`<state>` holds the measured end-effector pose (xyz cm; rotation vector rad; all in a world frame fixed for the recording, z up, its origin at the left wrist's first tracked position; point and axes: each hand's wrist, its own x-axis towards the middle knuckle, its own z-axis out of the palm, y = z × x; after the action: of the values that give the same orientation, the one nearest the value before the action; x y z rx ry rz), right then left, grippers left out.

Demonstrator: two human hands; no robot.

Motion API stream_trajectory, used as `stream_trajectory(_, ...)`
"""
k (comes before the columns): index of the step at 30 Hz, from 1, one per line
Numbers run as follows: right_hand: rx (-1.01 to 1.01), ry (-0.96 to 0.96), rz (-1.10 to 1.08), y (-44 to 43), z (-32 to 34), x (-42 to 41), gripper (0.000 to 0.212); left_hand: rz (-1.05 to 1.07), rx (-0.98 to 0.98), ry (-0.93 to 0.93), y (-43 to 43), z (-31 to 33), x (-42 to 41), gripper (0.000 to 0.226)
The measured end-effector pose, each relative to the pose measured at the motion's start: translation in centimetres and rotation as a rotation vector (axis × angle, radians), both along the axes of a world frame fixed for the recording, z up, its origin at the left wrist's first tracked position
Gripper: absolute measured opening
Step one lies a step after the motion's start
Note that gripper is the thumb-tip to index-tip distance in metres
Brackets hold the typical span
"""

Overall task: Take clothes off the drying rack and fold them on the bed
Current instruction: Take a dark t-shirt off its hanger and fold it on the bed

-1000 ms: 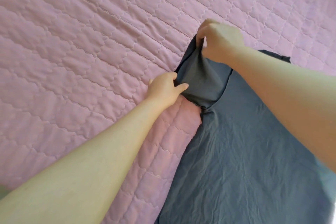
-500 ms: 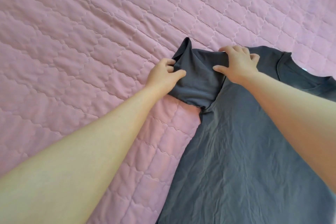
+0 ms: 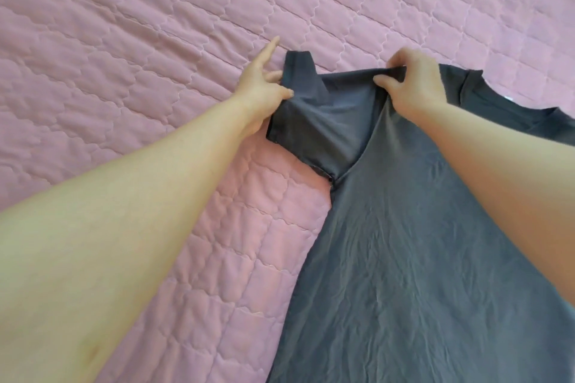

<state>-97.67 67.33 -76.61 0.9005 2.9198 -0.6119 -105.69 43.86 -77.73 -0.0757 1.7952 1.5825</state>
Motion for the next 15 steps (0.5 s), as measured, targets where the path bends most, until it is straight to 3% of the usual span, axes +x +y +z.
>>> stream_trajectory(2,-0.022,0.139,-0.148,-0.6,-0.3,0.2,0.024,0.123,-0.151,0.169,-0.3,-0.6,0.6,0.074)
stream_trajectory(5,0.029,0.185,-0.196,-3.2,-1.5,1.8,0.047,0.149,-0.347,0.321,-1.0,-1.6,2.6,0.063)
stream_trajectory(7,0.036,0.228,-0.168,-6.1,-2.1,3.9,0.062,0.113,-0.441,0.316,-1.0,-1.7,4.2,0.071)
stream_trajectory(9,-0.120,0.241,-0.131,-9.4,-2.4,6.4,0.079,0.097,-0.458,0.194,-0.8,-1.5,5.5,0.077)
stream_trajectory(11,-0.295,0.124,-0.040,-12.4,-2.6,8.4,0.104,0.026,-0.484,0.105,-0.8,-1.4,5.7,0.066)
stream_trajectory(13,-0.256,-0.081,0.118,-14.5,-3.2,9.6,0.123,-0.052,-0.455,0.078,-1.0,-1.5,5.5,0.040)
stream_trajectory(15,-0.217,-0.159,0.103,-15.7,-3.5,9.5,0.119,-0.065,-0.334,0.079,-1.1,-0.7,5.7,0.025)
